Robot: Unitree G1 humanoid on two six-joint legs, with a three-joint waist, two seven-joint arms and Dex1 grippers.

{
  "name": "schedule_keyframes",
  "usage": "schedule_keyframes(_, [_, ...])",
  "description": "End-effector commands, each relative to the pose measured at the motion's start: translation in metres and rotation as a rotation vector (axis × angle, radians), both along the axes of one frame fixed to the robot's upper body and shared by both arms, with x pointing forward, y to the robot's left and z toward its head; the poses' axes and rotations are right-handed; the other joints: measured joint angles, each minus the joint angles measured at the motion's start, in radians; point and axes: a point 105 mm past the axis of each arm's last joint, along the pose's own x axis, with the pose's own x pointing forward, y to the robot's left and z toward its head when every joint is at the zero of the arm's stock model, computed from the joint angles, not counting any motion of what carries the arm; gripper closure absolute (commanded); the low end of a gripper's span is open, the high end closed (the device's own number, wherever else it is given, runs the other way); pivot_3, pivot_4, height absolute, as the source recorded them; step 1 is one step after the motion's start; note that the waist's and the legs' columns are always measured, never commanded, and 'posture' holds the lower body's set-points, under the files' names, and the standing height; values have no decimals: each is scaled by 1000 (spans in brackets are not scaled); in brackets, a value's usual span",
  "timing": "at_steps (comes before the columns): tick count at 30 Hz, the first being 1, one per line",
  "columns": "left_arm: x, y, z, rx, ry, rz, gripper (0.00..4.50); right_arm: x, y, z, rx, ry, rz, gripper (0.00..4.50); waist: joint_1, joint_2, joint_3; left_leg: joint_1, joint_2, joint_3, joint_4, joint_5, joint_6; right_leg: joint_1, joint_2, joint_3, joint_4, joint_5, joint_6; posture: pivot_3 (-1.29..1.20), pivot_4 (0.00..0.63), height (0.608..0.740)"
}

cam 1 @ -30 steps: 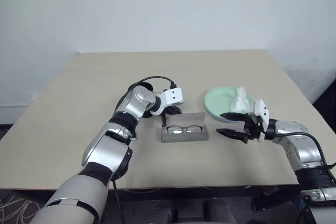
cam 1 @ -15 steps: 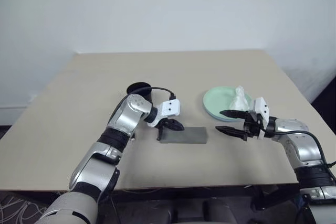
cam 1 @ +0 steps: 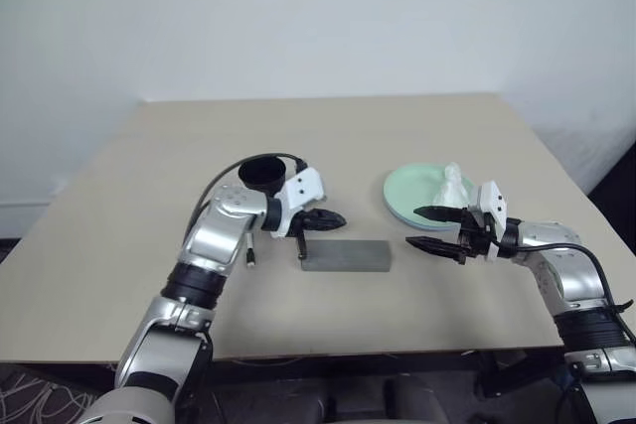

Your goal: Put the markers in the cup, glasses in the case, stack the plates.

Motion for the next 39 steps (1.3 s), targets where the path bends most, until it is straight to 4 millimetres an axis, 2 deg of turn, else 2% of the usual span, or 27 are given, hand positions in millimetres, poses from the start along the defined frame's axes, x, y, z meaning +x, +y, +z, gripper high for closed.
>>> schedule_keyframes(1, [-9, 19, 15, -85, -30, 139, 4479, 3, 2, 11, 9, -45, 25, 1174, 2, 0, 0, 0, 0, 0, 0, 0, 0, 0, 0, 0, 0, 0, 0, 0, 0, 740])
schedule_keyframes(5, [-29, 36, 4, -126, 6, 318, 4479, 6, 2, 12, 7, -41, 38, 1174, 3, 0, 0, 0, 0, 0, 0, 0, 0, 1, 0, 0, 0, 0, 0, 0, 0, 740])
schedule_keyframes(9, [-36, 46, -6, -142, 28, 484, 4479, 8, 3, 11, 11, -36, 50, 1174, 8, -1, 0, 1, 0, 0, 0, 0, -2, 2, 0, -1, 0, 0, 0, 0, 0, 740])
schedule_keyframes(13, [-30, 71, -22, -129, 41, 779, 4479, 9, 8, 9, 13, -24, 79, 1174, 8, 0, 0, 2, 0, 0, 0, -1, -6, 3, 0, -1, 0, 0, 0, 0, 0, 740])
schedule_keyframes(17, [-23, 84, -27, -100, 4, 951, 4479, 12, 11, 8, 15, -18, 95, 1174, 6, -1, 0, 4, 0, 0, -1, 0, -7, 4, 0, -1, 1, 0, 0, 0, 0, 740])
schedule_keyframes(21, [-15, 92, -27, -99, -20, 1079, 3270, 14, 16, 7, 16, -20, 109, 1174, 5, -1, 0, 8, 0, 0, -2, 0, -7, 8, 0, -1, 1, 0, 0, 0, 0, 740])
schedule_keyframes(28, [-2, 109, -36, -29, -17, 1219, 844, 14, 15, 7, 19, -25, 104, 1174, 6, -1, 0, 10, 0, 0, -3, 0, -7, 9, 0, -1, 0, 0, 0, 0, 0, 740])
schedule_keyframes(39, [10, 101, -61, -1, 150, 1224, 844, 8, 7, 3, 14, -28, 52, 1174, 5, -1, 0, 10, 0, 0, -4, 0, -7, 9, 0, -1, 0, 0, 0, 0, 0, 740])
